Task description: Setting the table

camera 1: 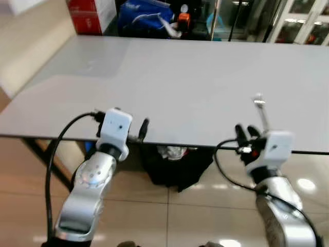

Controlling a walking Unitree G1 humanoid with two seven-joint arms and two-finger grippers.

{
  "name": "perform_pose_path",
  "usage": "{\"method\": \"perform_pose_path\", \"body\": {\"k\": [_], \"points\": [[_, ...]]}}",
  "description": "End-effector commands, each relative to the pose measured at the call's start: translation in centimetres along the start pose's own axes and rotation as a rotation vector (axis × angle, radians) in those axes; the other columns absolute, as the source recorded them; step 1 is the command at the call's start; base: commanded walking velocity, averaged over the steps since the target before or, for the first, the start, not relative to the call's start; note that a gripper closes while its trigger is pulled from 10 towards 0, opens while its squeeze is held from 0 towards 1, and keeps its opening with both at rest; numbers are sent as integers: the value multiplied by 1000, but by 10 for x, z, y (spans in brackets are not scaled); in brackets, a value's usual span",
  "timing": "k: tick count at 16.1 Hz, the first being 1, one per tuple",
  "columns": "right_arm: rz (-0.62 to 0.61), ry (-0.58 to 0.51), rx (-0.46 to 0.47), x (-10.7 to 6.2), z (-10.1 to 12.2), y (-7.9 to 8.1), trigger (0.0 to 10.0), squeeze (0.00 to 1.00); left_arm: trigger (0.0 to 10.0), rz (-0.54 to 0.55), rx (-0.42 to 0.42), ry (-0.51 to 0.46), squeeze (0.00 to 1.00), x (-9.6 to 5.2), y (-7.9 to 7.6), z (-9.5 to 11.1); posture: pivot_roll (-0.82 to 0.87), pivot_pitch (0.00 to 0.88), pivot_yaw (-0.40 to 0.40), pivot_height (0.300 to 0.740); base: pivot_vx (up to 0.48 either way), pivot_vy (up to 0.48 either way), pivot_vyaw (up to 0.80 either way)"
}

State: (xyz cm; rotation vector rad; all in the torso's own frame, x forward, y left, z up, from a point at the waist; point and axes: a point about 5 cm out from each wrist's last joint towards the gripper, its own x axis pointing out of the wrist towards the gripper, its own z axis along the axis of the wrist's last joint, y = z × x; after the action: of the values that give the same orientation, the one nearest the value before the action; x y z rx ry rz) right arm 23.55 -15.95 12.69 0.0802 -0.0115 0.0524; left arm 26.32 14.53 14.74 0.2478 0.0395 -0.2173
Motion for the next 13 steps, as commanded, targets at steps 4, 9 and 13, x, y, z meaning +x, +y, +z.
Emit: {"method": "perform_pose_path", "body": {"k": [4, 9, 13], "points": [[-30, 14, 1, 7, -6, -3, 10000, 0, 10000, 7, -11, 9, 0, 1, -3, -3, 25, 25, 6, 740, 0, 480, 0], [-11, 25, 11, 7, -8, -3, 10000, 0, 10000, -3, -8, -14, 0, 4, -5, 0, 20, 17, 2, 740, 0, 480, -418], [21, 26, 7, 10, -8, 3, 10000, 0, 10000, 17, -28, -19, 0, 4, -5, 0, 21, 15, -7, 740, 0, 480, 0]]}}
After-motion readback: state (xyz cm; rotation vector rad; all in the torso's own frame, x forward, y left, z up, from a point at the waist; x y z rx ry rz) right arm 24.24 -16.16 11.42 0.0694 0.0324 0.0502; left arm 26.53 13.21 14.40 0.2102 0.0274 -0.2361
